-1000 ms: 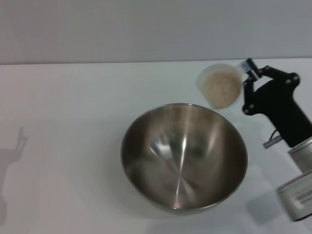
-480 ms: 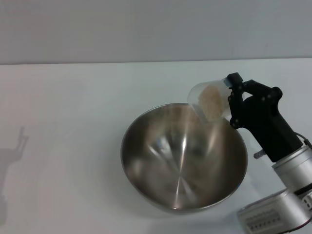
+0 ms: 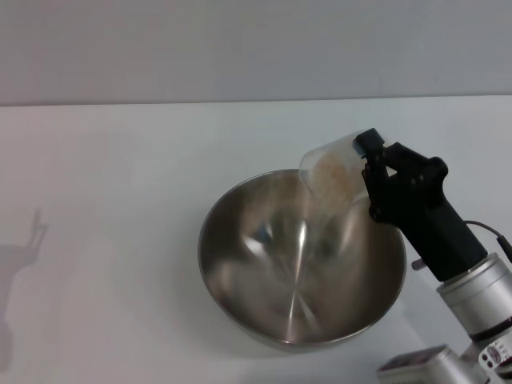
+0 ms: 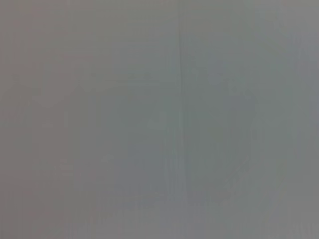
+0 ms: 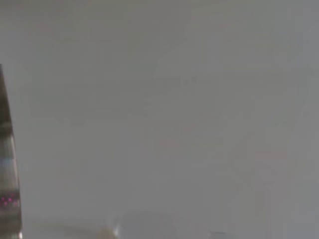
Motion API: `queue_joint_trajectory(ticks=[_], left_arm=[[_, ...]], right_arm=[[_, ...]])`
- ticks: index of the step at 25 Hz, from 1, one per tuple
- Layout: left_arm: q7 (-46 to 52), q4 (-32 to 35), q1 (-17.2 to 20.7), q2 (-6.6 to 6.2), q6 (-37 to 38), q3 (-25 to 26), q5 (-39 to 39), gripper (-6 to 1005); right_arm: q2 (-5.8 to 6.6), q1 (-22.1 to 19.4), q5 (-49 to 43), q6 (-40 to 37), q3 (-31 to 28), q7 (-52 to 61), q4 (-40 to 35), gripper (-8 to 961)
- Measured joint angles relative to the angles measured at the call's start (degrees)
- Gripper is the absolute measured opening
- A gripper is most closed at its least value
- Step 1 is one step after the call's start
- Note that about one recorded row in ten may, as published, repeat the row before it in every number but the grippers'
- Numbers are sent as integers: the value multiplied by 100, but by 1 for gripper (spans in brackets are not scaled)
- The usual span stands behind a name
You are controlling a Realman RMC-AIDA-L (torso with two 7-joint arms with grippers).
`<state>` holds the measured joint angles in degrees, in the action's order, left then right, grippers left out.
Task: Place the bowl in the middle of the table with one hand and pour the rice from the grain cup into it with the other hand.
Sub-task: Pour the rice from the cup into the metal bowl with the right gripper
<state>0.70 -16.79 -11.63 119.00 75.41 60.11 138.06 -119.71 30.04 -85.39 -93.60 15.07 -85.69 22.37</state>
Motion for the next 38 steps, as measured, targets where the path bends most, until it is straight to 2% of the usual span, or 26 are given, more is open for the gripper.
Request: queue_joint_trajectory(ticks=[19, 38], left_arm=[[22, 21, -15, 8, -9, 0, -8, 842], [36, 35, -14, 9, -8, 0, -8, 842]], right_arm=[[-18, -42, -347, 336, -13, -3087, 418, 14], [-17, -20, -444, 754, -52, -4629, 574, 19]])
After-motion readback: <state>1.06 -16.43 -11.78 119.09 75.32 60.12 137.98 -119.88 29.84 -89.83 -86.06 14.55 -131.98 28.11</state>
